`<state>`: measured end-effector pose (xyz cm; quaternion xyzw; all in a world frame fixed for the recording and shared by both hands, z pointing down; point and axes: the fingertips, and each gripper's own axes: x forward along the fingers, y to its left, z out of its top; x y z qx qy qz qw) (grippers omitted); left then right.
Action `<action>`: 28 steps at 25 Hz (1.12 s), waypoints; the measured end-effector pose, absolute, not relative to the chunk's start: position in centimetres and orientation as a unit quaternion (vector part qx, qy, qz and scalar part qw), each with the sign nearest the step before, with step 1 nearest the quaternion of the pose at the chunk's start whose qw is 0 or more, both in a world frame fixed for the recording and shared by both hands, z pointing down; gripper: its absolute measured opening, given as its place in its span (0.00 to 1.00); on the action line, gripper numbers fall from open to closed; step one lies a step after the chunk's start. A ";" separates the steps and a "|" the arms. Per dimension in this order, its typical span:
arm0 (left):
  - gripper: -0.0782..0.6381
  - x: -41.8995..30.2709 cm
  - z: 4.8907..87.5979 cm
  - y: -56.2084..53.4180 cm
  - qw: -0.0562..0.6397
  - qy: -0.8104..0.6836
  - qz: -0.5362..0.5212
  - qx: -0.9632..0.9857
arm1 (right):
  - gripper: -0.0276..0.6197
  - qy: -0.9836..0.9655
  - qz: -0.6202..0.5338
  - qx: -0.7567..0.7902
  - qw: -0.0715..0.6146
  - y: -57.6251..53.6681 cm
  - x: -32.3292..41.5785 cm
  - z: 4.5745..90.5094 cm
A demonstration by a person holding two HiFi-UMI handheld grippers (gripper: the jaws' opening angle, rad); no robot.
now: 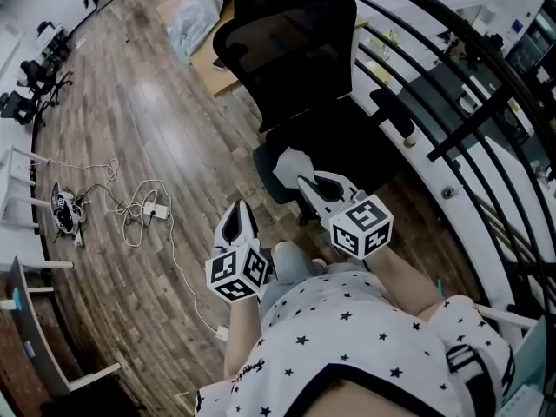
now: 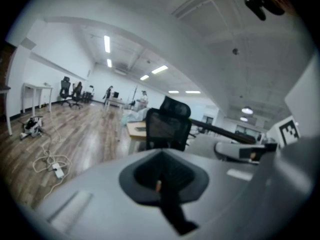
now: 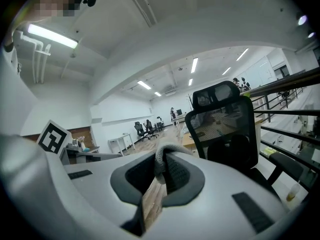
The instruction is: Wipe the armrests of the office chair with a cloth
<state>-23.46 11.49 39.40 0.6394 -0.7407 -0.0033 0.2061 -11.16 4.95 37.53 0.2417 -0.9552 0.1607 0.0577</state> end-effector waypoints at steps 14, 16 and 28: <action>0.12 -27.6 44.4 7.1 0.237 -0.724 0.035 0.646 | 0.09 -0.935 0.162 0.289 0.125 -1.1 -13.8 43.5; 0.12 -28.2 45.3 6.4 0.247 -0.722 0.036 0.645 | 0.09 -0.933 0.161 0.291 0.137 -2.2 -14.6 44.6; 0.12 -31.4 50.0 2.8 0.288 -0.716 0.067 0.633 | 0.09 -0.924 0.135 0.284 0.219 -9.0 -19.6 52.2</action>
